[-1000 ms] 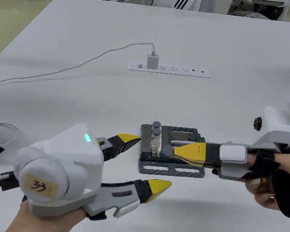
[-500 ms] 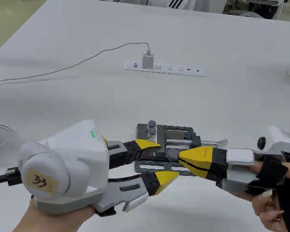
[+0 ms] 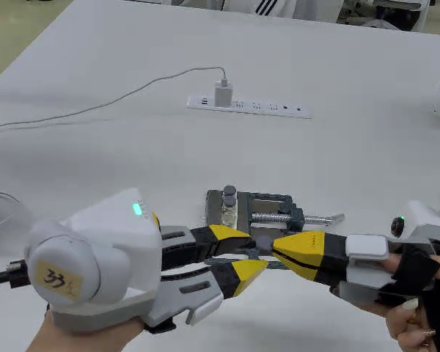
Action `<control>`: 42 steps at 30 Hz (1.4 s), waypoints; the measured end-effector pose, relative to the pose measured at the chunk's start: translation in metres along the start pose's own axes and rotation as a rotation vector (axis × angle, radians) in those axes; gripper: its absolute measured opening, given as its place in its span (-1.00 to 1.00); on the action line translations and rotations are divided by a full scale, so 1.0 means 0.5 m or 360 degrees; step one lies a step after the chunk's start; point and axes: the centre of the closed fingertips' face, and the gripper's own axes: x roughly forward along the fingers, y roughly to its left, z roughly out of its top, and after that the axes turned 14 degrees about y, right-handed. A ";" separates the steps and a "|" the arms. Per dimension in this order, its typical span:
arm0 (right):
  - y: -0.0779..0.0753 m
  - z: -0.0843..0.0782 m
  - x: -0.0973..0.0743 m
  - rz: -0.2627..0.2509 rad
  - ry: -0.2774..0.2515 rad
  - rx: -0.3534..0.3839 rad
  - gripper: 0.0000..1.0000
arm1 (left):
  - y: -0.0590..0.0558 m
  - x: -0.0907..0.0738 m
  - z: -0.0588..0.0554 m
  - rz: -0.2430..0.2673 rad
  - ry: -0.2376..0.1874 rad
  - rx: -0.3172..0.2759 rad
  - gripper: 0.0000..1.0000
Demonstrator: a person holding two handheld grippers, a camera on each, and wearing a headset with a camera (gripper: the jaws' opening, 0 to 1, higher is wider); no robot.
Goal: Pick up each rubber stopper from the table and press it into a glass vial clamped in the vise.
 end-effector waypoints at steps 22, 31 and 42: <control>0.000 -0.013 0.006 0.0032 0.0010 0.0033 -1.00 | -0.012 0.000 0.002 -0.0062 -0.0022 -0.0034 -0.89; 0.001 -0.009 0.005 0.0081 -0.0017 0.0081 -1.00 | -0.013 -0.003 0.005 -0.0061 -0.0038 -0.0021 -0.90; -0.006 -0.012 0.005 0.0004 -0.0010 -0.0083 -1.00 | -0.013 0.004 -0.004 -0.0073 -0.0004 -0.0022 -0.91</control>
